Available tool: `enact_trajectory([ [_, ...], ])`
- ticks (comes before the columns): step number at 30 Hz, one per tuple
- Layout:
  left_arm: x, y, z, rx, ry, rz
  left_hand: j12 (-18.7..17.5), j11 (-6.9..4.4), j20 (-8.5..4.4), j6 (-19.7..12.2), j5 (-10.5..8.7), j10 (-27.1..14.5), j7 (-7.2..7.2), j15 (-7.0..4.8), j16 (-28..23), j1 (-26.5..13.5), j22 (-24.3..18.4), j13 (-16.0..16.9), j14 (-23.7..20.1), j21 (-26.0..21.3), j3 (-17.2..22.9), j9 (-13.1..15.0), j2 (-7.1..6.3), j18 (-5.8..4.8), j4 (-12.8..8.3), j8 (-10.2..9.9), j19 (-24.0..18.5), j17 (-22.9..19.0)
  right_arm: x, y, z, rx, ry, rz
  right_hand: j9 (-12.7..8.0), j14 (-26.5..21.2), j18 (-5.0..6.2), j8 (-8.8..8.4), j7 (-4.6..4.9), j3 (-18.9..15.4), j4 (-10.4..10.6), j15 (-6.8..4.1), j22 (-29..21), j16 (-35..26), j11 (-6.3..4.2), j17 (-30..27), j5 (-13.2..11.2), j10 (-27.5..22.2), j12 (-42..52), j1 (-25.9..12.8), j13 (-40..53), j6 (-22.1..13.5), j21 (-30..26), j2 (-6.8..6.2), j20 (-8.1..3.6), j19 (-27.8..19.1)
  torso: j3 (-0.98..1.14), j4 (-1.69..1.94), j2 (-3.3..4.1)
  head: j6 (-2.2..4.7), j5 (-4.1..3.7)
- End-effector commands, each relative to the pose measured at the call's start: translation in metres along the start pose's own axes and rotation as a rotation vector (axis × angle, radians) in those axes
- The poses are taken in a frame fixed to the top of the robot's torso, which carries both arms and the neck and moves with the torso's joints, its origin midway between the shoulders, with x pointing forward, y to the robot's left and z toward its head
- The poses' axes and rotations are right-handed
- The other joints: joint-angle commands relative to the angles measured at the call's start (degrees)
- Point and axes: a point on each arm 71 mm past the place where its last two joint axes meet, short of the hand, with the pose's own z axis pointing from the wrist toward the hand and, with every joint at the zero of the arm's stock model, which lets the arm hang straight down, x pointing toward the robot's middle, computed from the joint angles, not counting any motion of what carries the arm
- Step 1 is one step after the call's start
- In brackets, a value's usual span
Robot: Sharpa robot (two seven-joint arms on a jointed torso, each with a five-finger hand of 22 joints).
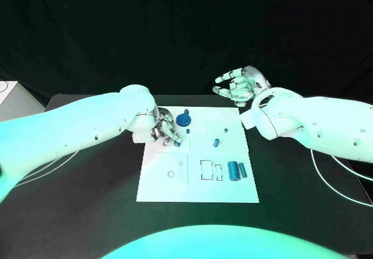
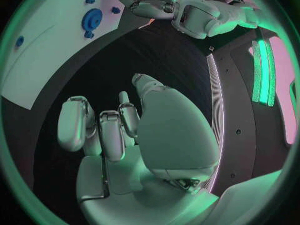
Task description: Assemble the parts on the task board
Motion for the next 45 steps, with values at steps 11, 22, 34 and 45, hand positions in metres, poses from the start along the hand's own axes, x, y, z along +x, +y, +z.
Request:
enact_trajectory([
  [11,-0.003,0.002,-0.005,0.065,-0.062,-0.083,3.8,-0.99,-0.88,3.3,10.07,5.4,-1.01,-1.36,1.9,-4.4,2.8,4.8,3.9,1.9,13.6,2.4,-2.61,-1.23,-14.2,1.0,2.2,9.9,0.001,-0.001,0.000,-0.002,0.025,-0.008,0.1,2.5,0.68,0.40,0.12,0.5,-0.1,-0.26,1.0,-0.1,0.18,2.4,0.3,-0.3,-0.2,-0.6,2.6,-0.5,-0.3,-0.01,0.09,-0.4,0.05,0.04,-0.01,0.20,0.25],
  [22,-0.005,0.002,-0.010,0.076,-0.144,-0.047,5.1,-1.69,-1.49,5.0,16.14,7.8,-1.68,-2.01,2.6,-5.5,3.8,6.8,4.9,2.5,13.2,2.9,-3.59,-1.42,-15.2,0.8,3.0,12.0,0.000,-0.003,0.000,0.003,0.026,-0.009,0.1,2.4,0.68,0.43,0.14,0.5,0.0,-0.26,1.0,-0.2,0.19,2.3,0.3,-0.3,-0.2,-0.7,2.6,-0.5,-0.3,-0.01,0.09,-0.4,0.02,0.04,0.12,0.19,0.40],
  [34,-0.001,0.004,-0.011,0.053,-0.197,-0.007,5.2,-1.80,-1.57,5.3,16.58,8.1,-1.80,-2.12,2.8,-5.4,4.0,7.0,5.1,2.6,13.3,2.9,-3.63,-1.47,-15.4,0.8,3.2,12.5,-0.001,-0.005,0.000,0.008,0.025,-0.011,0.1,2.4,0.68,0.43,0.14,0.5,0.0,-0.26,1.0,-0.2,0.19,2.3,0.3,-0.3,-0.2,-0.7,2.6,-0.5,-0.3,-0.01,0.09,-0.4,0.01,0.02,0.08,-0.33,0.54],
  [45,0.008,0.009,-0.009,0.042,-0.247,0.010,5.5,-1.95,-1.70,5.7,16.86,8.6,-1.94,-2.26,3.0,-5.5,4.5,7.4,5.3,2.8,13.5,3.0,-3.75,-1.58,-15.6,0.7,3.6,13.0,-0.002,-0.007,-0.001,0.011,0.023,-0.012,0.1,2.4,0.68,0.43,0.14,0.5,0.0,-0.26,1.0,-0.2,0.19,2.3,0.3,-0.3,-0.2,-0.7,2.6,-0.5,-0.3,-0.01,0.09,-0.4,-0.04,0.07,0.03,-0.60,0.70],
])
